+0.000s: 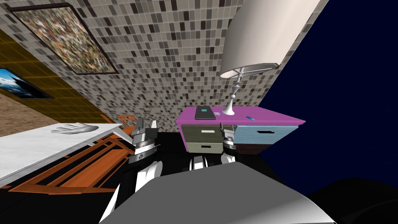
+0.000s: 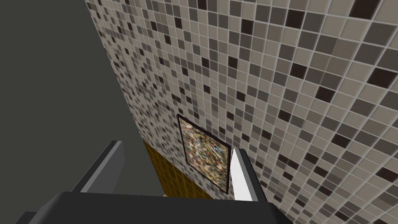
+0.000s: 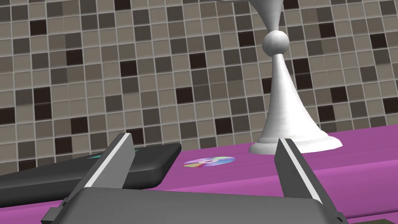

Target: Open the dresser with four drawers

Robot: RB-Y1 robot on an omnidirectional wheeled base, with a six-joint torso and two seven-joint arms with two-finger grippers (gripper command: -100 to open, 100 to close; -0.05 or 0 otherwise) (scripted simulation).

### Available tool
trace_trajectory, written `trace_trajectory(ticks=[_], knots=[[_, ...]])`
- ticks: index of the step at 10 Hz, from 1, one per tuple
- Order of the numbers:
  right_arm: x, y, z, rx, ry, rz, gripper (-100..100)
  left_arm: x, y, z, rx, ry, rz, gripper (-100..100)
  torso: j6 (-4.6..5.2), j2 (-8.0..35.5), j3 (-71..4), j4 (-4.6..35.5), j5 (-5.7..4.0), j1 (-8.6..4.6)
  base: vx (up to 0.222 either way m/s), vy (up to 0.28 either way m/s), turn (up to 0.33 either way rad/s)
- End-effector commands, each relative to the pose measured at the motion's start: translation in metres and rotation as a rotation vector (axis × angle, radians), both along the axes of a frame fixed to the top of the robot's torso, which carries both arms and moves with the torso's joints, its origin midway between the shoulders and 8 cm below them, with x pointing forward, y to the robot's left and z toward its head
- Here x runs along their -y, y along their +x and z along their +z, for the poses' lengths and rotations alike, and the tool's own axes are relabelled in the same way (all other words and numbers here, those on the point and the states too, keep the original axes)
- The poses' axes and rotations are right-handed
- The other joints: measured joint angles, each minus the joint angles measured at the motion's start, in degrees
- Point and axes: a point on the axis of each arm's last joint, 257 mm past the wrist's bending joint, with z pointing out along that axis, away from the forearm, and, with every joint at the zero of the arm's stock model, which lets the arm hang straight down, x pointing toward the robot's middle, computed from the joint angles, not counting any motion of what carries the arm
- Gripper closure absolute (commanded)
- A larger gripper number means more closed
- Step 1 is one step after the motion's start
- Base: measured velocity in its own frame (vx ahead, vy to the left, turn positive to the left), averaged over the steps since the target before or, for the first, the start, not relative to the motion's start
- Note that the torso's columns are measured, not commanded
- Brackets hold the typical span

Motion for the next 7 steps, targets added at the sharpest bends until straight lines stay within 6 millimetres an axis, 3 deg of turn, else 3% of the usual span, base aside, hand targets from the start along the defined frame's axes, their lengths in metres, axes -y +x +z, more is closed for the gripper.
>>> trace_trajectory(ticks=[1, 4, 5, 7], knots=[[0.002, 0.003, -0.012, 0.006, 0.1, 0.043, -100, 0.0, 0.0, 0.0, 0.0, 0.0, 0.0, 0, -0.04, 0.01, 0.01, 0.0, 0.0, 0.05, -0.007, 0.018, 0.108], [0.004, 0.006, -0.025, 0.014, 0.2, 0.083, -100, 0.0, 0.0, 0.0, 0.0, 0.0, 0.0, 0, -0.04, 0.0, 0.0, 0.0, 0.0, 0.05, -0.005, 0.016, 0.09], [0.006, 0.008, -0.038, 0.007, 0.263, 0.096, -100, 0.0, 0.0, 0.0, 0.0, 0.0, 0.0, 0, -0.01, 0.01, 0.01, 0.0, 0.01, 0.05, -0.007, 0.031, 0.162], [0.006, 0.008, -0.038, 0.021, 0.297, 0.119, -100, 0.0, 0.0, 0.0, 0.0, 0.0, 0.0, 0, -0.01, 0.01, 0.0, 0.0, 0.01, 0.04, -0.006, 0.019, 0.048]])
